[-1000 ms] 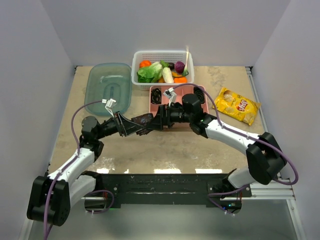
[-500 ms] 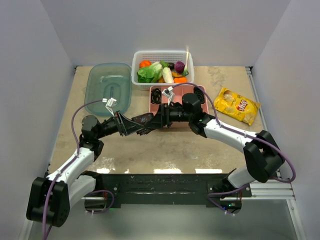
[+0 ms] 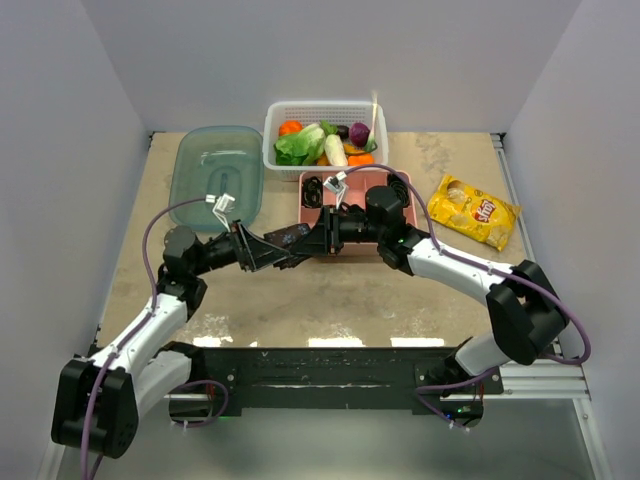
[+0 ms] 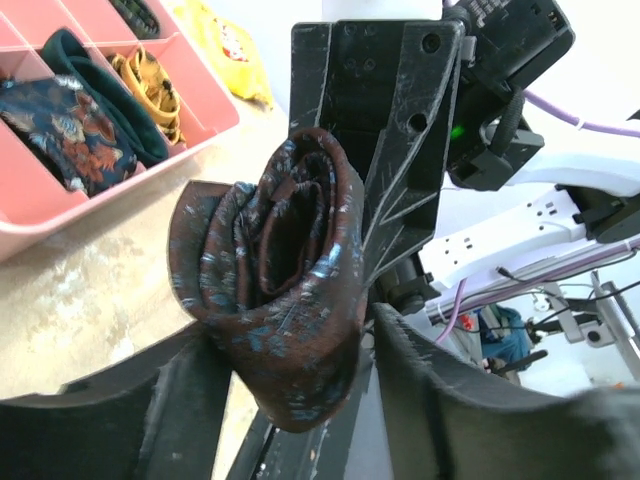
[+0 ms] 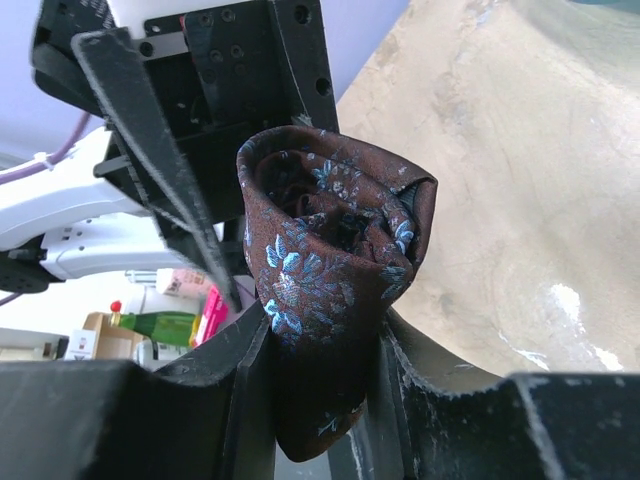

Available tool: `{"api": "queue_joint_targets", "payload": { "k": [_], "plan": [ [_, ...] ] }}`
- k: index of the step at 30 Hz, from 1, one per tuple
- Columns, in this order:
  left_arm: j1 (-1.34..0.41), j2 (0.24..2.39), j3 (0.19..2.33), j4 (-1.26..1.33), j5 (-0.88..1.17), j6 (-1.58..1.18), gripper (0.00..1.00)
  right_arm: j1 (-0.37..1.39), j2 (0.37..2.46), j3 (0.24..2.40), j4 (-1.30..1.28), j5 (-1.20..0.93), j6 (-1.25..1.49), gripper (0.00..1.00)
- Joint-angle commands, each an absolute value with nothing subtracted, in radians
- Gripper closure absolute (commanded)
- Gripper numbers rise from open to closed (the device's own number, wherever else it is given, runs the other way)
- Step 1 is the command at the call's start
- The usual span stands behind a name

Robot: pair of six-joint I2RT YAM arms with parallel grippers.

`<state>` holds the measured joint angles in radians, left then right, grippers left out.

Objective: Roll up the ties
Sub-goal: Place the tie in the storage box.

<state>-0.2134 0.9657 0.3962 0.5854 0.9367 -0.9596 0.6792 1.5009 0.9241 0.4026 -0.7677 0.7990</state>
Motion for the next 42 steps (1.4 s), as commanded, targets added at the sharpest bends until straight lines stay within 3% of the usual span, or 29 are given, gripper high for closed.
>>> {"api": "queue_joint_targets", "payload": {
  "k": [1, 8, 9, 21, 31, 42],
  "plan": [
    [-0.225, 0.939, 0.498, 0.405, 0.902, -0.815, 0.33, 0.683, 1.465, 0.939, 0.359, -0.724, 0.752, 0.87],
    [-0.225, 0.945, 0.613, 0.148, 0.792, -0.677, 0.09, 0.681, 1.450, 0.951, 0.307, -0.698, 0.719, 0.89],
    [-0.225, 0.945, 0.626, 0.121, 0.761, -0.663, 0.00, 0.681, 1.450, 0.953, 0.304, -0.695, 0.718, 0.88],
    [-0.225, 0.904, 0.821, -0.213, 0.398, -0.492, 0.00, 0.678, 1.427, 1.068, 0.071, -0.507, 0.608, 0.89],
    [-0.225, 0.952, 0.779, -0.235, 0.321, -0.436, 0.00, 0.641, 1.503, 1.368, -0.312, -0.172, 0.474, 0.88],
    [-0.225, 1.015, 0.799, -0.311, 0.230, -0.394, 0.00, 0.632, 1.689, 1.620, -0.514, -0.052, 0.494, 0.88]
  ]
}}
